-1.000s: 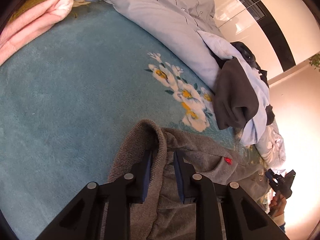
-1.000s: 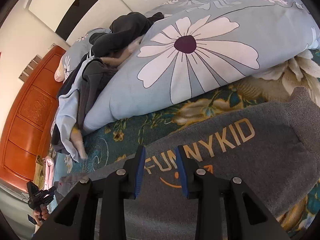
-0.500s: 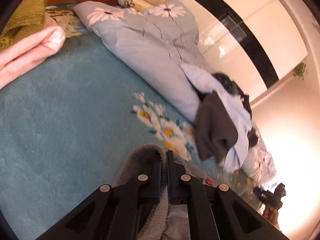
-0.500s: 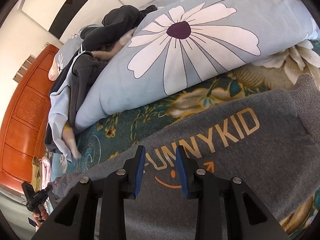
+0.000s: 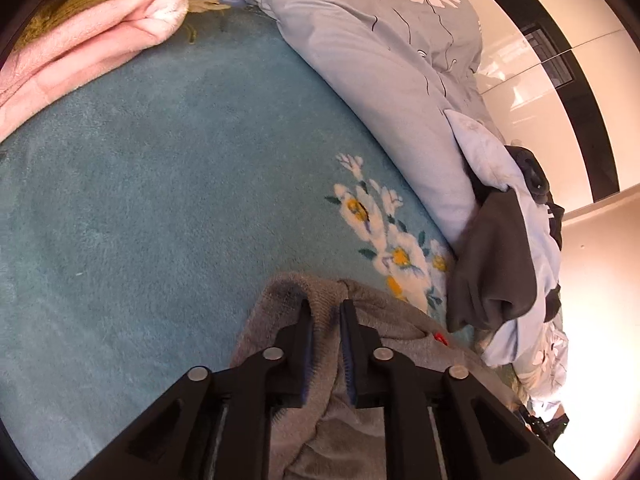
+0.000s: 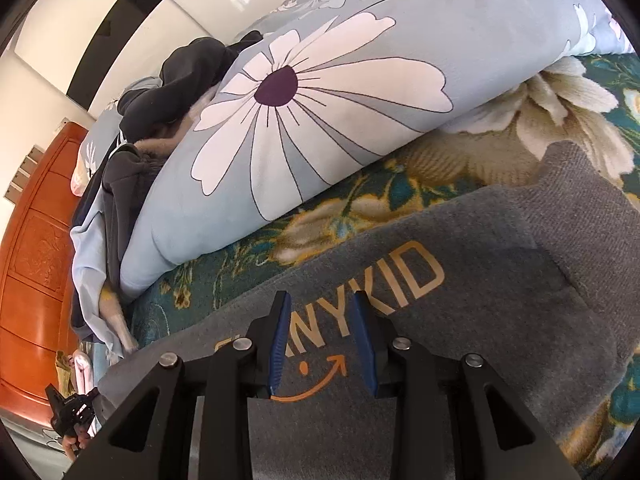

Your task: Fold clothes

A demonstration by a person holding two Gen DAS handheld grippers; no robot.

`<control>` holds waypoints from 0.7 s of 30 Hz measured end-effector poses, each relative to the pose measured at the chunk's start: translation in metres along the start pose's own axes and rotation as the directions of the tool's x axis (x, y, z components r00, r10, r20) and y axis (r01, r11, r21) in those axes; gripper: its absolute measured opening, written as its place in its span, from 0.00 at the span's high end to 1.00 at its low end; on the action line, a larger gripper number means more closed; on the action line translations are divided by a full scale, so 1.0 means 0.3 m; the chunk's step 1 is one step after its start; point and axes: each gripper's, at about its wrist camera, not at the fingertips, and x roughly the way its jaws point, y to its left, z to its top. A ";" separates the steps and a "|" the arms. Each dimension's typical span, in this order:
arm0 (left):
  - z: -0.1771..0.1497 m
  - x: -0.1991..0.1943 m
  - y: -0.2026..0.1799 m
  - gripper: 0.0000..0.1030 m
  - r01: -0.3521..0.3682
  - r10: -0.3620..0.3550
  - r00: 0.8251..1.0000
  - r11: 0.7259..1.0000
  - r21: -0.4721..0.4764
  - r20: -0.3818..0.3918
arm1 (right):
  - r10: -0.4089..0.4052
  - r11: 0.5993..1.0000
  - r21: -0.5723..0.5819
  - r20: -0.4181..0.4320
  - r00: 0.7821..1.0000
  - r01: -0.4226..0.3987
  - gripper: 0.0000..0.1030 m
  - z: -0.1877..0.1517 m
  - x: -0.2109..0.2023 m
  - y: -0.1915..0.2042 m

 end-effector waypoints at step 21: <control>-0.698 -0.363 0.328 0.42 0.079 -0.011 0.979 0.942 -0.326 0.205 | -0.065 0.996 0.068 0.051 0.997 0.062 0.59 -0.293 -0.670 -0.434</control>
